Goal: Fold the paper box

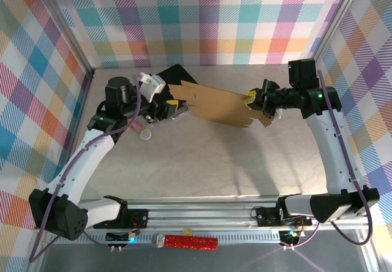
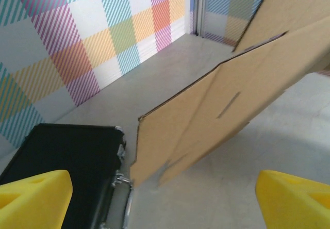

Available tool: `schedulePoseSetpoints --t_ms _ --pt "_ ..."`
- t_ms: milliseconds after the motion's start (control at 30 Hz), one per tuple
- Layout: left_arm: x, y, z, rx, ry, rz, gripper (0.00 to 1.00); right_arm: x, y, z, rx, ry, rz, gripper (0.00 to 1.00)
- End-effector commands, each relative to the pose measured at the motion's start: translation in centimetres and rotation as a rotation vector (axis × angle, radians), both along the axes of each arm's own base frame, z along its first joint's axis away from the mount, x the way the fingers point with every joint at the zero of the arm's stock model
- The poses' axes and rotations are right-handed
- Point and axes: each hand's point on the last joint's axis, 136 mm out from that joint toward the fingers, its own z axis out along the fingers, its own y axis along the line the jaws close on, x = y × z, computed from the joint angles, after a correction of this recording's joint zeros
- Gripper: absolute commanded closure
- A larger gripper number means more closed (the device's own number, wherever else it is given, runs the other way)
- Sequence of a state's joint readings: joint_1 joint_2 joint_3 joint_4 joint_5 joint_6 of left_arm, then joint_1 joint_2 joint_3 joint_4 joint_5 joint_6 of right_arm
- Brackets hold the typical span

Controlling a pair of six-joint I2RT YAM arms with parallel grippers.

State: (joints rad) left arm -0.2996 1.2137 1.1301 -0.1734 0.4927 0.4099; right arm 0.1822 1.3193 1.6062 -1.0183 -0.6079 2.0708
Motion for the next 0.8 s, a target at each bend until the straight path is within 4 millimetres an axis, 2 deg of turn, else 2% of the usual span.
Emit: schedulePoseSetpoints --t_ms 0,133,267,300,400,533,600,633,700,767 --pt "1.4 -0.8 1.7 0.030 -0.145 -0.044 0.08 -0.9 0.4 0.7 0.055 0.072 0.012 1.00" --pt "2.6 -1.7 1.5 -0.026 -0.148 -0.064 0.09 -1.0 0.5 0.6 0.055 0.079 0.033 1.00" --pt "3.2 -2.8 0.9 -0.062 -0.108 -0.100 0.17 -0.5 0.5 0.9 0.062 0.068 0.040 1.00" --pt "3.3 -3.0 0.9 -0.072 -0.103 -0.107 0.22 -0.4 0.5 0.9 0.063 0.068 0.045 1.00" --pt "3.6 -3.8 1.0 -0.086 -0.069 -0.126 0.48 -0.1 0.3 0.8 0.055 0.062 0.047 1.00" --pt "3.3 -4.2 1.7 -0.120 -0.052 -0.144 0.78 1.2 0.0 0.9 0.038 -0.002 0.073 1.00" --pt "3.0 -4.5 2.1 -0.132 -0.031 -0.151 0.88 2.0 -0.2 1.0 0.020 -0.053 0.094 1.00" --pt "2.8 -4.5 2.2 -0.139 -0.014 -0.150 0.91 2.6 -0.4 1.2 0.005 -0.090 0.104 0.93" --pt "3.0 -4.4 2.6 -0.156 0.029 -0.127 0.98 4.1 -1.0 1.6 -0.043 -0.189 0.125 0.74" --pt "3.0 -4.4 2.9 -0.172 0.097 -0.107 1.00 5.7 -1.4 2.2 -0.085 -0.303 0.155 0.63"
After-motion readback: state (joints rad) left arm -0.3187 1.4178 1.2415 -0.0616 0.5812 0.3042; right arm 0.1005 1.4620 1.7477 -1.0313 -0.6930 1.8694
